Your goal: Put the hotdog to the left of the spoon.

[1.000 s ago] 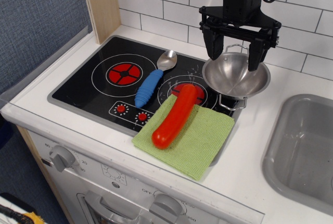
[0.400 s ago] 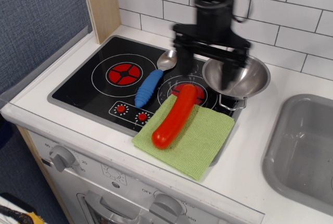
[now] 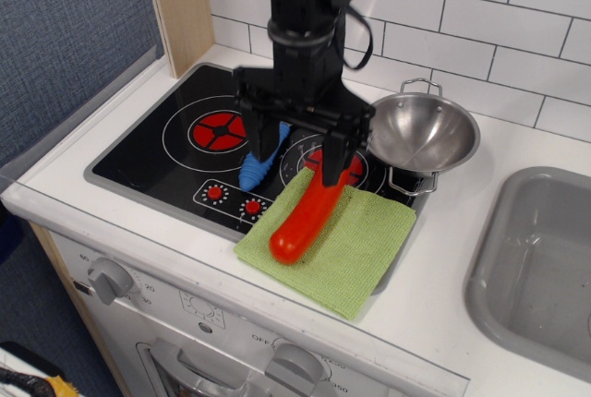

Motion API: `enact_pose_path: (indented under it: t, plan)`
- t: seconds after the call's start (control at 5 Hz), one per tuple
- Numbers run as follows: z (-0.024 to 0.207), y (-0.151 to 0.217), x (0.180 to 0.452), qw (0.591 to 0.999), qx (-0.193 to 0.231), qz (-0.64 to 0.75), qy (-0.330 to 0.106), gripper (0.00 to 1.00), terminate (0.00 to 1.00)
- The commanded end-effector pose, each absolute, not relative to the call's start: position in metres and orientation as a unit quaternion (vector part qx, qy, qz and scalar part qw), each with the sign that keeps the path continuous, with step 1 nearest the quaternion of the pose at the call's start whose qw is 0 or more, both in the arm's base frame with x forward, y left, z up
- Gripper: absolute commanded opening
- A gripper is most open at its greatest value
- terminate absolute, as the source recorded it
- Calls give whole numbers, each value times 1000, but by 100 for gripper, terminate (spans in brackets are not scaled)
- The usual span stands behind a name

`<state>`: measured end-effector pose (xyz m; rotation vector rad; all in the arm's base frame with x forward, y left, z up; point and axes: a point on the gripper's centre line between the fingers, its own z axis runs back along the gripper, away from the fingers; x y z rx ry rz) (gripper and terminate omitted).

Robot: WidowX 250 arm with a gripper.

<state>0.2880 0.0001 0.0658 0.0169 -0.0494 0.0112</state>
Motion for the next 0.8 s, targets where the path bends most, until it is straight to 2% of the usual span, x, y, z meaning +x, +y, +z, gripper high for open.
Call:
enact_pose_path:
  t: [0.0, 0.4, 0.6]
  plan:
    - [44, -6, 297, 999, 30, 2, -13, 100, 0]
    - [30, -7, 302, 999, 37, 14, 3, 100, 0]
    - [30, -6, 302, 999, 38, 14, 3, 0, 0]
